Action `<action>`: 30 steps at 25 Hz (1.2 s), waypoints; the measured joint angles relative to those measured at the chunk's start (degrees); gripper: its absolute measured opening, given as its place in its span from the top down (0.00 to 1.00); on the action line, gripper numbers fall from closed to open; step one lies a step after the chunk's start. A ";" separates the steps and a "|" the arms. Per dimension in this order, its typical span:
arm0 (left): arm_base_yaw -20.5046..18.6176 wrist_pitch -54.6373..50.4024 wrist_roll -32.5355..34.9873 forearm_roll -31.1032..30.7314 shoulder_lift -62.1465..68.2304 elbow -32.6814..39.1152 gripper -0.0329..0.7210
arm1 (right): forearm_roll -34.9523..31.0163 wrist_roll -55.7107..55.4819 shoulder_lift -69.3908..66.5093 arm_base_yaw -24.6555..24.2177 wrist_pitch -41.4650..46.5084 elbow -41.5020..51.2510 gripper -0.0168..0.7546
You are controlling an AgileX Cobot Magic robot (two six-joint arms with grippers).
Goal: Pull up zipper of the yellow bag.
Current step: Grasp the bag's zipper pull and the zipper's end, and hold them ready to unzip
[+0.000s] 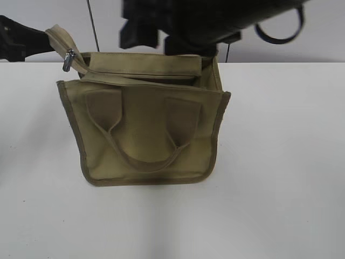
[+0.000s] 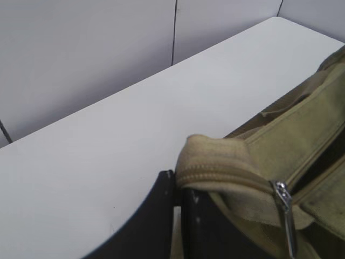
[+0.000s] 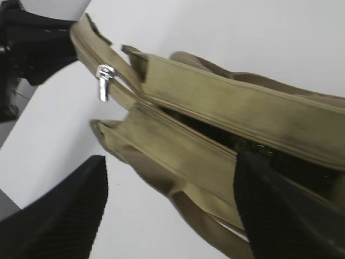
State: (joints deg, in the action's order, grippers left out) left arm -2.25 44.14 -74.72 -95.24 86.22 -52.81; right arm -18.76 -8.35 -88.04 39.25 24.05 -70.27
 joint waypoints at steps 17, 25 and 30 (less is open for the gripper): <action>0.00 0.54 -0.01 -0.94 0.00 0.00 0.96 | 6.10 -21.28 -25.23 9.35 10.32 -29.72 0.57; 0.00 2.48 -0.06 -0.29 0.00 0.00 0.96 | 6.00 -24.98 -28.72 9.18 8.57 -30.99 0.62; 0.00 3.24 -0.06 -0.29 0.00 0.00 0.96 | 6.93 -26.51 -30.22 8.93 7.60 -31.04 0.62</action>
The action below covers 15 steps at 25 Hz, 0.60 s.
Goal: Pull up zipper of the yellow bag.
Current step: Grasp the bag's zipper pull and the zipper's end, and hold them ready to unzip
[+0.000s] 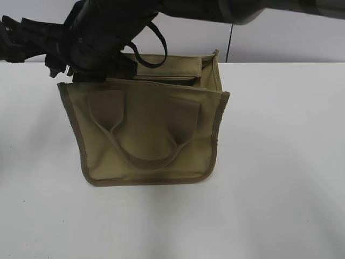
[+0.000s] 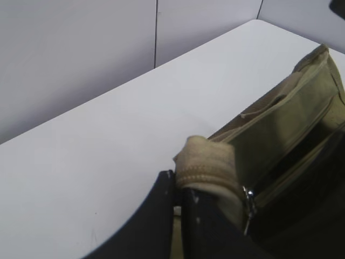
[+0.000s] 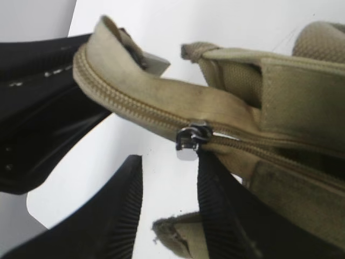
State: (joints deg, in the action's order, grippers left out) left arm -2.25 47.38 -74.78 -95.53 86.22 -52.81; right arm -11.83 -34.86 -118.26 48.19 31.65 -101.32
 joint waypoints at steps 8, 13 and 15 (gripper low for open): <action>0.00 0.70 0.00 0.00 -0.18 0.00 0.96 | 5.60 -6.22 -0.06 -0.01 -1.15 -0.01 0.64; 0.00 1.19 -0.07 0.34 -0.24 0.00 0.96 | 11.50 -11.31 -0.06 -0.01 -1.21 -0.01 0.94; 0.00 1.31 -0.13 0.34 -0.36 0.00 0.96 | 11.83 -11.55 -0.06 -0.01 -1.14 -0.01 0.98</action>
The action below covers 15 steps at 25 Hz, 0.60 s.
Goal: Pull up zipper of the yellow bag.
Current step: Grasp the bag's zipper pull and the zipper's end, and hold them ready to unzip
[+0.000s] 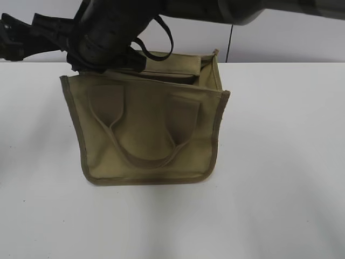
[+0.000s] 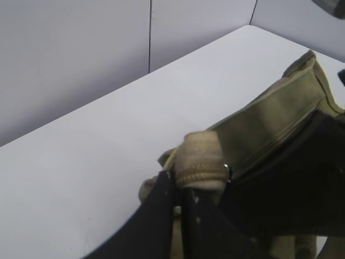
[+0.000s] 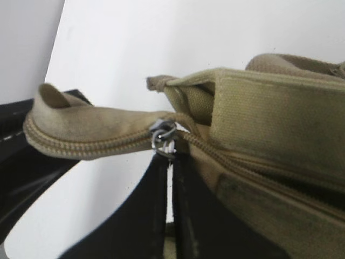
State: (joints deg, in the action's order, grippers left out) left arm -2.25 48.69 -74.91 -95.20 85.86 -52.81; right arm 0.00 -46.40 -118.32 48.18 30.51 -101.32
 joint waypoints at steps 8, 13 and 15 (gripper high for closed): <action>0.00 0.01 0.00 0.00 -0.16 0.00 0.96 | -2.74 7.39 3.65 -0.19 3.32 0.00 1.00; 0.00 -0.15 -0.26 0.00 -0.21 0.00 0.96 | -14.08 19.88 4.54 -2.23 7.59 0.00 1.00; 0.00 -0.92 -0.84 0.00 -0.32 0.00 0.96 | -20.21 25.71 4.54 -3.57 9.73 0.00 1.00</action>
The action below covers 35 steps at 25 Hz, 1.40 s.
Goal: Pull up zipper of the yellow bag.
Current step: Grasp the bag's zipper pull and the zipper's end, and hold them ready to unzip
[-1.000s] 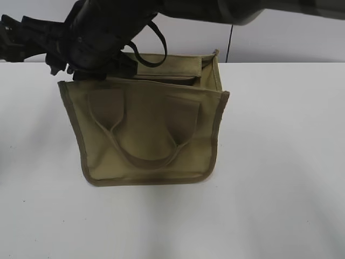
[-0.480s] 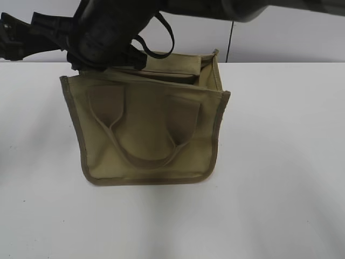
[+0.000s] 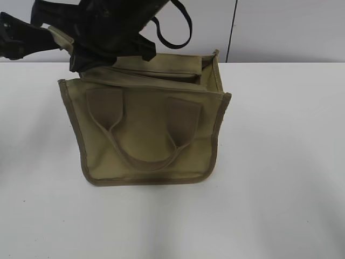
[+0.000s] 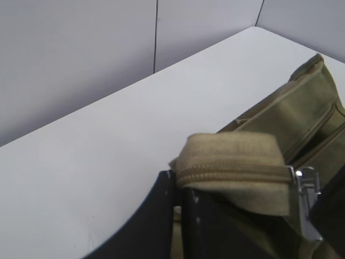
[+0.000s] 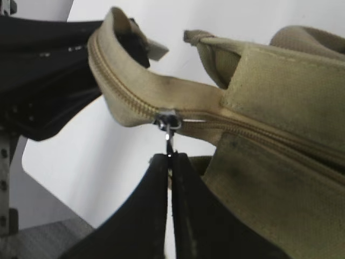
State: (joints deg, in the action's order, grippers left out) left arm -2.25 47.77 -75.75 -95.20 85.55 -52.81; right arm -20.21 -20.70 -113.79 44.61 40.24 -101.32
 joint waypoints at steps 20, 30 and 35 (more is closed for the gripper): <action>0.17 -0.56 -2.12 -0.98 -1.23 0.00 0.96 | -14.05 18.94 0.14 -8.75 9.70 -0.05 0.95; 0.17 0.94 -2.16 -1.07 -1.23 0.00 0.96 | -16.42 25.28 -1.52 -4.81 0.28 -0.05 0.55; 0.17 1.44 -2.16 -1.10 -1.23 0.00 0.96 | -15.94 25.28 -4.10 -4.81 -3.69 -0.05 0.58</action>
State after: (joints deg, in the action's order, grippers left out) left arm -2.08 49.22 -77.91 -96.29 84.32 -52.81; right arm -36.15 4.58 -117.89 39.79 36.55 -101.37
